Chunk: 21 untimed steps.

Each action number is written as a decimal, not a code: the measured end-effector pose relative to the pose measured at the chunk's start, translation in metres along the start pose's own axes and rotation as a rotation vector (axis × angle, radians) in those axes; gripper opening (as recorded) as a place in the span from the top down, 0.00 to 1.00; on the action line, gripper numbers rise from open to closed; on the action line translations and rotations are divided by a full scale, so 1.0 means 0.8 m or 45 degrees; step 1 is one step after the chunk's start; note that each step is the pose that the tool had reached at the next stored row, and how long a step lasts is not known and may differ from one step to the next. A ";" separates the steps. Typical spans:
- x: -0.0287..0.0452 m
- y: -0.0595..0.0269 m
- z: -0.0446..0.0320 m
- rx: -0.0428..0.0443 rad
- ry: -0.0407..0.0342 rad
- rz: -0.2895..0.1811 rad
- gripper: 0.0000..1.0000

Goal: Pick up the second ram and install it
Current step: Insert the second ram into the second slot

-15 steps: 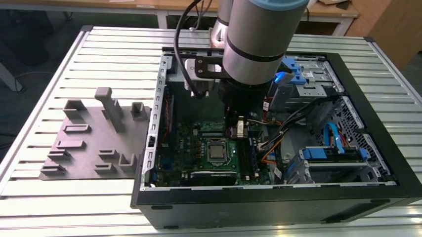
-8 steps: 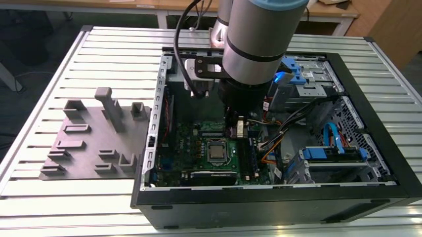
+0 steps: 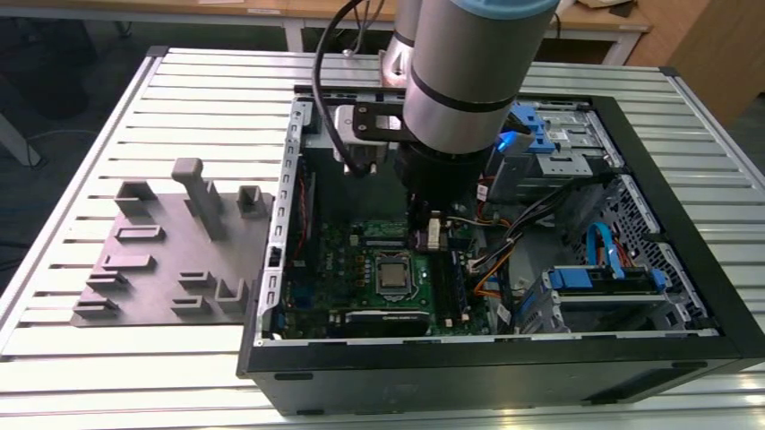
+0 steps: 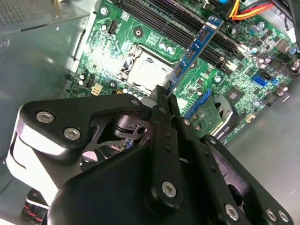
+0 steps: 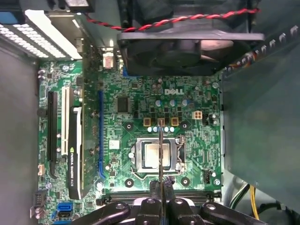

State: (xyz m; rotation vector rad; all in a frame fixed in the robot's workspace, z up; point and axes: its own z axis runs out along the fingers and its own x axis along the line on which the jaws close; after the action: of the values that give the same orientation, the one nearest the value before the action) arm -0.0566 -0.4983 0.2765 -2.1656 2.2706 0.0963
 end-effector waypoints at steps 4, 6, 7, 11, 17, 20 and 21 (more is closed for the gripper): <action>0.0000 0.000 0.0003 0.004 -0.0037 0.086 0.86; 0.0000 0.000 0.0004 0.005 -0.0053 0.125 0.86; 0.0000 0.000 0.0004 0.006 -0.0061 0.144 0.86; 0.0000 0.000 0.0006 0.009 -0.0091 0.213 0.86; 0.0000 0.000 0.0008 0.013 -0.0129 0.300 0.86; 0.0000 0.000 0.0009 0.015 -0.0145 0.339 0.86; 0.0000 0.000 0.0009 0.015 -0.0151 0.352 0.86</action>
State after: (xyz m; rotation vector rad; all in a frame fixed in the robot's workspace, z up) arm -0.0566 -0.4983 0.2758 -1.8261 2.5414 0.0947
